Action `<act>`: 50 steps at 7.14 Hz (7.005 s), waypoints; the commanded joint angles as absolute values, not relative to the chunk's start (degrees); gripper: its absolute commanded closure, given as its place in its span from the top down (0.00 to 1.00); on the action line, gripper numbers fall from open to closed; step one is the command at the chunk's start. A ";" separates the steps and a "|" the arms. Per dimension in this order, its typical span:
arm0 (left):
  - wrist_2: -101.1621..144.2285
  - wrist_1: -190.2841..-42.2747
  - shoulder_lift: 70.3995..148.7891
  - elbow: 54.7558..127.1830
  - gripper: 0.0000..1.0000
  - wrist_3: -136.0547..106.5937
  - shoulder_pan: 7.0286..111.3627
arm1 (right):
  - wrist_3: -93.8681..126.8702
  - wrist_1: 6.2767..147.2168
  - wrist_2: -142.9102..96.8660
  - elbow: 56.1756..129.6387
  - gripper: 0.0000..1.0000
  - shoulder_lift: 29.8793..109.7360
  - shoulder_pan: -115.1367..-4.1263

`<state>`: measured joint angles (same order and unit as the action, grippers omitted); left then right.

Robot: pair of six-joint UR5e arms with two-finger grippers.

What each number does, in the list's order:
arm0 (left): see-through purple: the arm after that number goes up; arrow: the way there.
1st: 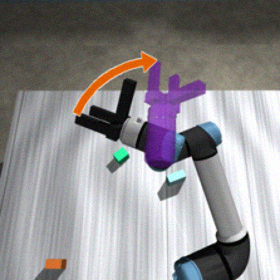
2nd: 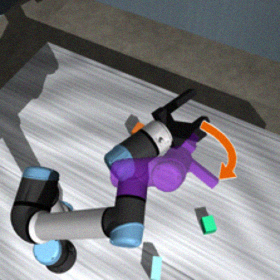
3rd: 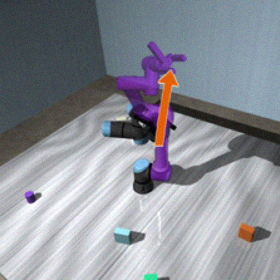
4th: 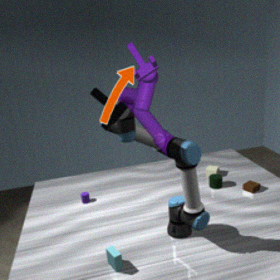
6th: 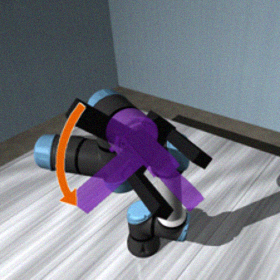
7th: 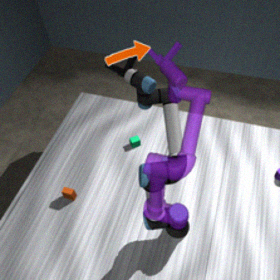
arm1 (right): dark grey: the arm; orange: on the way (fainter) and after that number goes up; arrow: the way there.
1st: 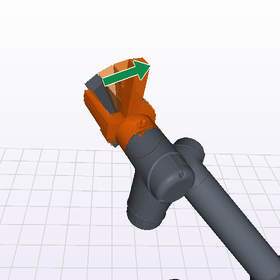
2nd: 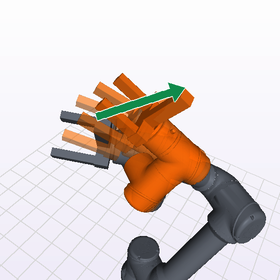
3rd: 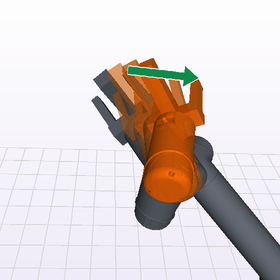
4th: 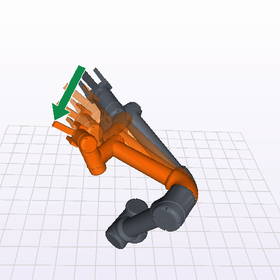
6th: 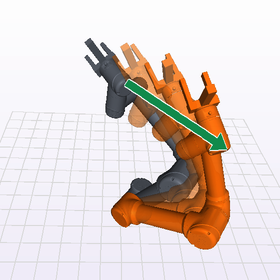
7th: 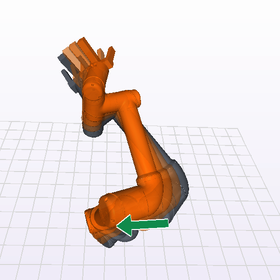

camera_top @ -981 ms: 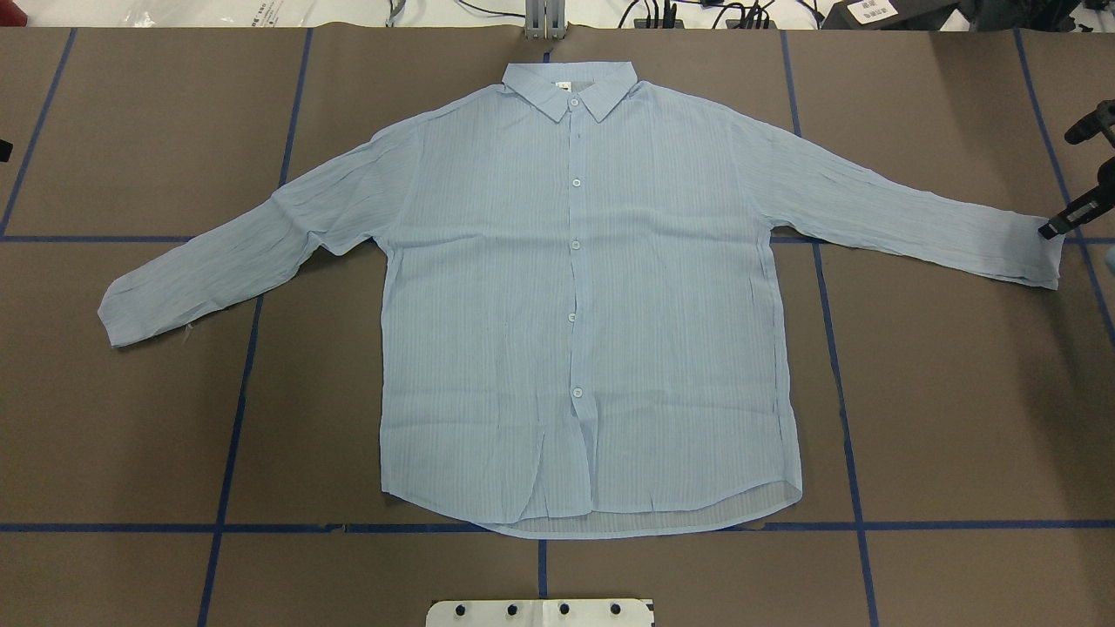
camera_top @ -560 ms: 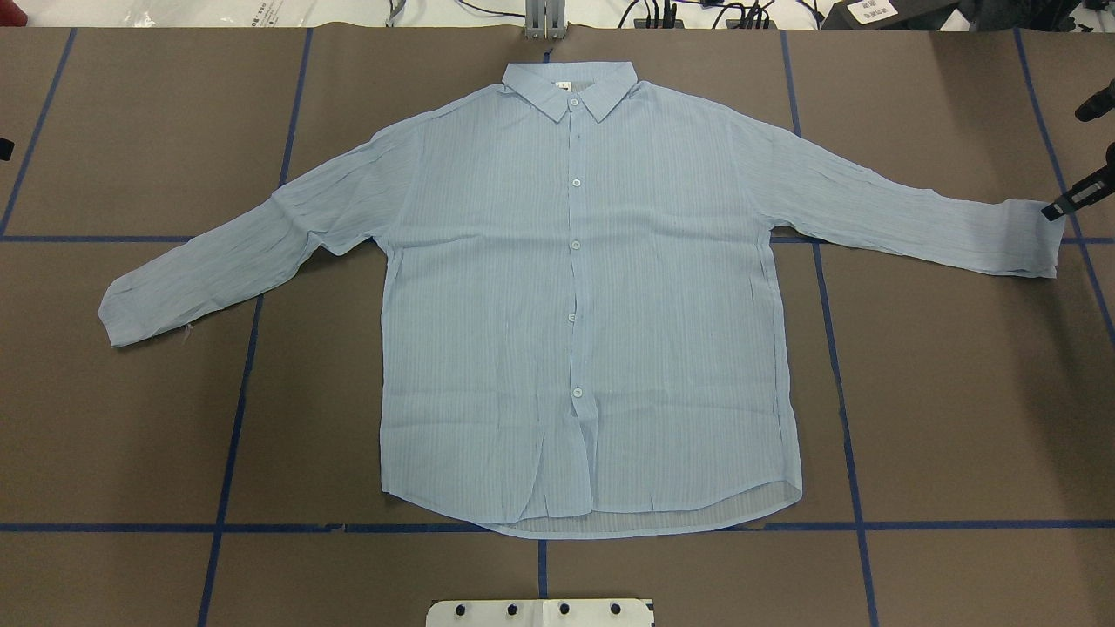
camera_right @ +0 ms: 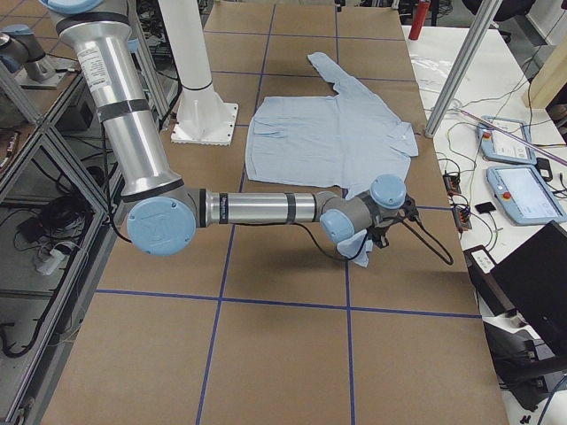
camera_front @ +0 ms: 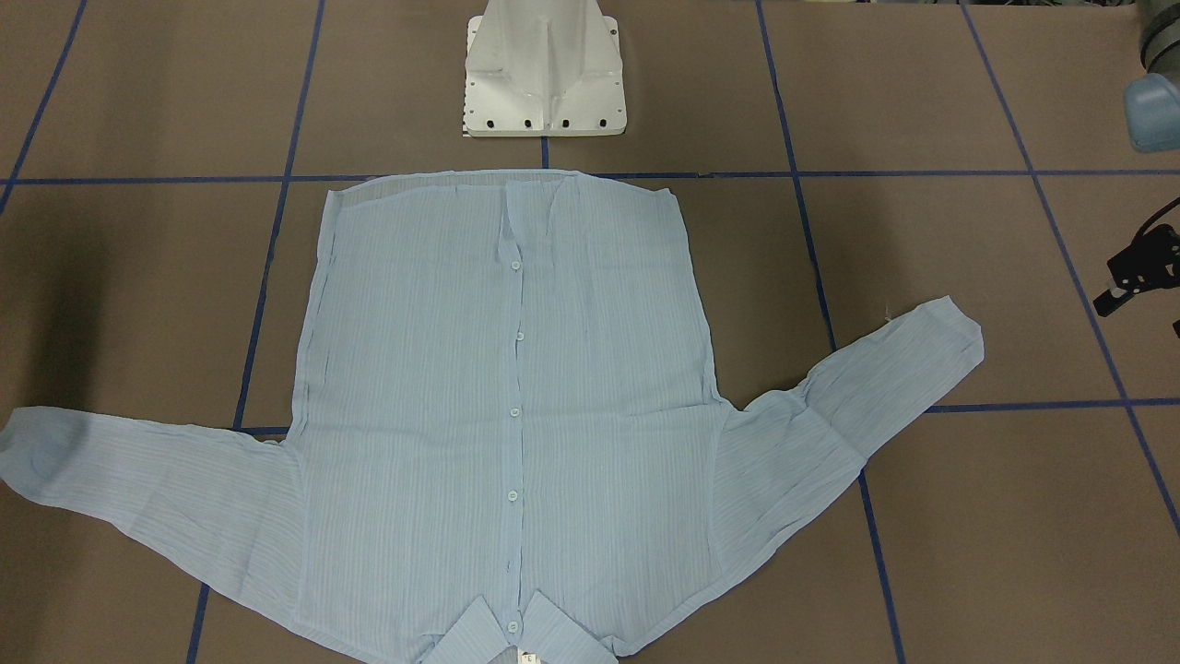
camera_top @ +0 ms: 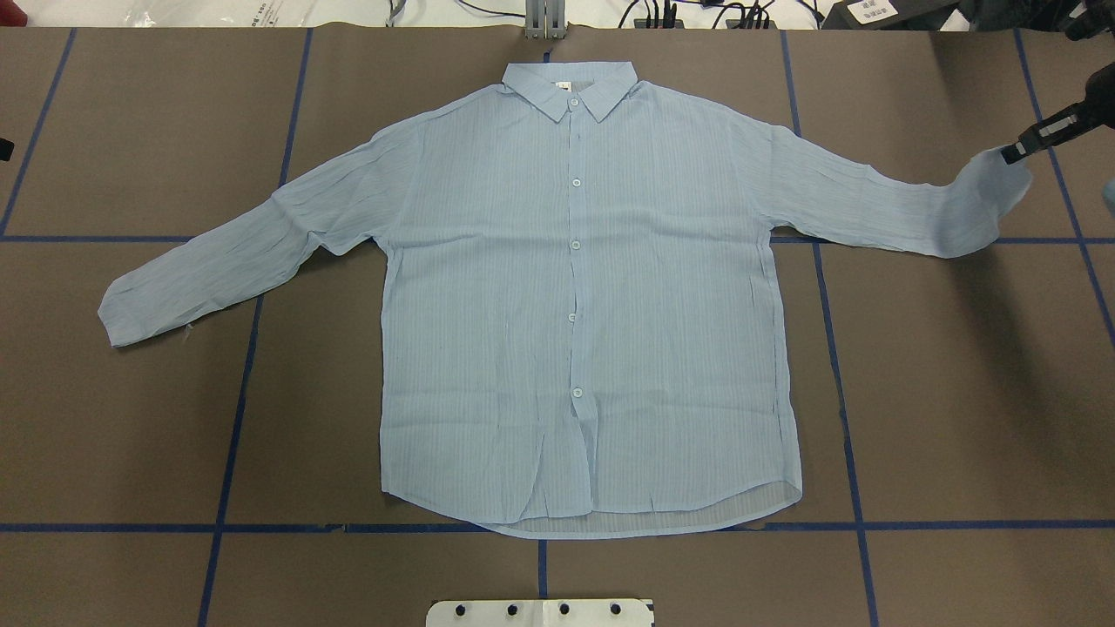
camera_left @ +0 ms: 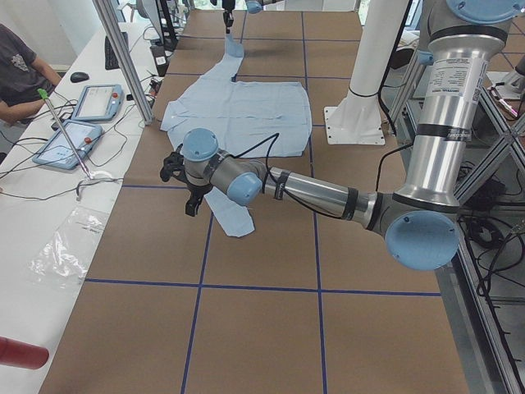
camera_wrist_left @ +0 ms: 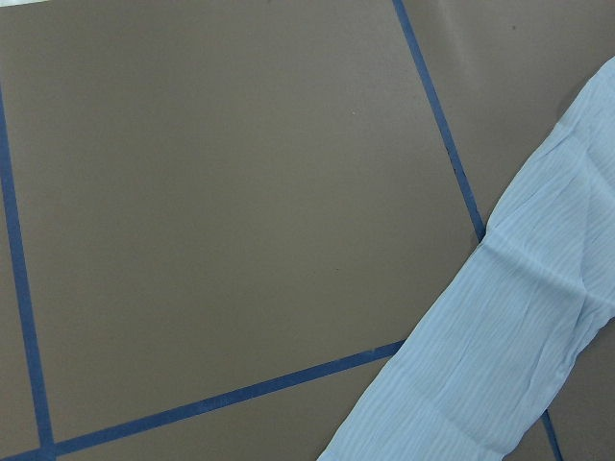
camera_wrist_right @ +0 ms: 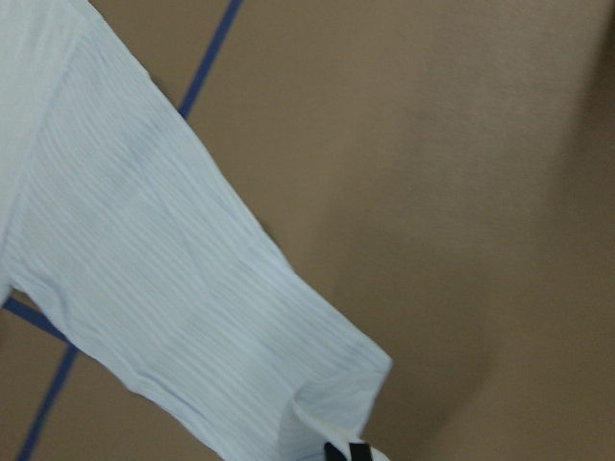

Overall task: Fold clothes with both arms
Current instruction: 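Carry the sleeve with the right gripper across the chest toward the collar, then release the sleeve on the chest and raise the right gripper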

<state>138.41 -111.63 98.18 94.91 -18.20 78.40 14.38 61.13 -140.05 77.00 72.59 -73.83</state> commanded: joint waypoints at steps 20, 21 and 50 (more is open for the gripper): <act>138.16 -122.43 97.47 87.28 0.99 -17.67 78.49 | 58.97 54.67 -100.99 49.04 0.00 24.17 -37.27; 138.08 -122.34 97.56 87.28 0.99 -17.75 78.49 | 58.97 53.88 -100.81 49.04 0.38 23.91 -37.18; 101.86 -137.99 86.13 90.09 0.21 -64.78 47.73 | 48.60 85.96 -112.94 93.43 1.00 50.45 -48.52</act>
